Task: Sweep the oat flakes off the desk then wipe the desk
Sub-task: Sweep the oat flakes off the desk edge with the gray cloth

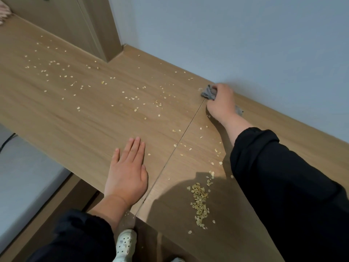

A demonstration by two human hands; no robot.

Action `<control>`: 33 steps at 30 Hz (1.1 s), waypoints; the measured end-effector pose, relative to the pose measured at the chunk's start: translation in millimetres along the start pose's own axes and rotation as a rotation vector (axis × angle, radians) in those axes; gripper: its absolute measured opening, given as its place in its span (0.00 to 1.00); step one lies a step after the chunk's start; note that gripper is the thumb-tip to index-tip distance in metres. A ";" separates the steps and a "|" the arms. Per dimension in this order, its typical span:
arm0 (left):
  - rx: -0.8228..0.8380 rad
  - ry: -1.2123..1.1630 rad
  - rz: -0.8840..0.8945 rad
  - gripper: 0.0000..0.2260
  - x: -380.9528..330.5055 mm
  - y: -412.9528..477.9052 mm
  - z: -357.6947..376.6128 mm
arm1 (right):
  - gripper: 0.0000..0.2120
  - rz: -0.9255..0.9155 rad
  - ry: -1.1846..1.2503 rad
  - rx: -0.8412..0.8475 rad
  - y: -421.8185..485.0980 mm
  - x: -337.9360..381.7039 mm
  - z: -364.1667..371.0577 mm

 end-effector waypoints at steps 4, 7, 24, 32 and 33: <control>0.000 -0.005 -0.003 0.31 0.9 -0.5 1.5 | 0.19 -0.336 0.030 0.244 -46.5 9.1 -3.4; 0.004 -0.008 -0.004 0.31 1.0 -1.0 1.4 | 0.23 -0.369 0.048 0.267 -75.7 -6.0 -20.8; 0.064 0.073 -0.025 0.28 -2.9 -1.7 -4.4 | 0.28 -0.184 0.125 0.356 -134.9 1.8 -29.3; 0.038 0.047 -0.024 0.27 -2.4 -0.8 -3.4 | 0.26 0.064 -0.115 0.176 -119.3 -95.5 -104.9; 0.036 0.047 -0.022 0.27 -2.3 -0.8 -3.2 | 0.26 0.045 -0.167 0.200 -121.2 -103.7 -102.6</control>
Point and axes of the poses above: each hand's wrist, its own y-axis towards the middle knuckle, its own z-axis out of the palm, x = y × z, the point moved 3 cm from there along y, towards the middle knuckle, and after that the axes turned 5 degrees about -z, right-handed, at the moved point
